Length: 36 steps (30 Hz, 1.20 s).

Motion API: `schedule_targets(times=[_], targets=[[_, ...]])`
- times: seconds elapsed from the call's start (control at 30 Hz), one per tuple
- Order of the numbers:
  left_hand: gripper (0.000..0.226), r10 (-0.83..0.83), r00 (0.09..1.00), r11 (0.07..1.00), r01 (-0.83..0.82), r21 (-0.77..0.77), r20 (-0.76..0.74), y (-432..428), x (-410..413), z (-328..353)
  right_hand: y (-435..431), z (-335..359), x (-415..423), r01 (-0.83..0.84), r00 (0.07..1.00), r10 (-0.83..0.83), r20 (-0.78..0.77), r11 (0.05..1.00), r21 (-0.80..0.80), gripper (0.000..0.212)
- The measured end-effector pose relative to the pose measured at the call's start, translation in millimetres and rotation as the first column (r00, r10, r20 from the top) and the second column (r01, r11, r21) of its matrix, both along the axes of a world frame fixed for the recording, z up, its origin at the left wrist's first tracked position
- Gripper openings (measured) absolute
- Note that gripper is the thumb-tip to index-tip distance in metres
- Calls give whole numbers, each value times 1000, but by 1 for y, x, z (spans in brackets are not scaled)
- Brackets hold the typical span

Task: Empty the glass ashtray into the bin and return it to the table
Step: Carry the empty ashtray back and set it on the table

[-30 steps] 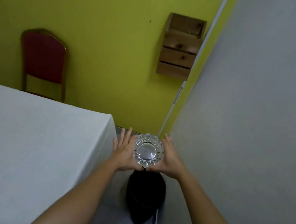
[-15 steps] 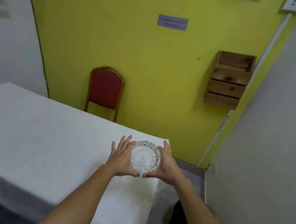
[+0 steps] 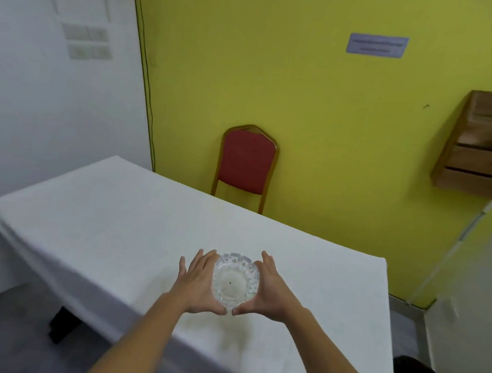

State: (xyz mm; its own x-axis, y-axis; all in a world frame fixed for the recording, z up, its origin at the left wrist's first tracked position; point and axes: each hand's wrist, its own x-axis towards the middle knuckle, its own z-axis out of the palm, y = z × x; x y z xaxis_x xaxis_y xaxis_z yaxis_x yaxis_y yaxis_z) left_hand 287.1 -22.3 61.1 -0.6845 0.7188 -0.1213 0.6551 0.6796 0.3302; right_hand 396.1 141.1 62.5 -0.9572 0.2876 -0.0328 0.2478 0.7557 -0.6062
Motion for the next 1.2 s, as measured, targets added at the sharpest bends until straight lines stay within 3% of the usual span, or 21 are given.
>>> schedule_targets(times=[0.3,0.73,1.2], targets=[[121,8,1000,998,-8,-66,10,-21,-74,-13,-22,-22,-78,-23,1000,24,17,1000,-18,115],[124,-99,994,980,105,-171,46,25,-227,-41,-2,-66,-208,186,982,-182,48,976,-112,122],[128,-261,960,931,279,-237,103,48,-270,-67,0,-95,-229,313,944,-302,130,947,-75,133]])
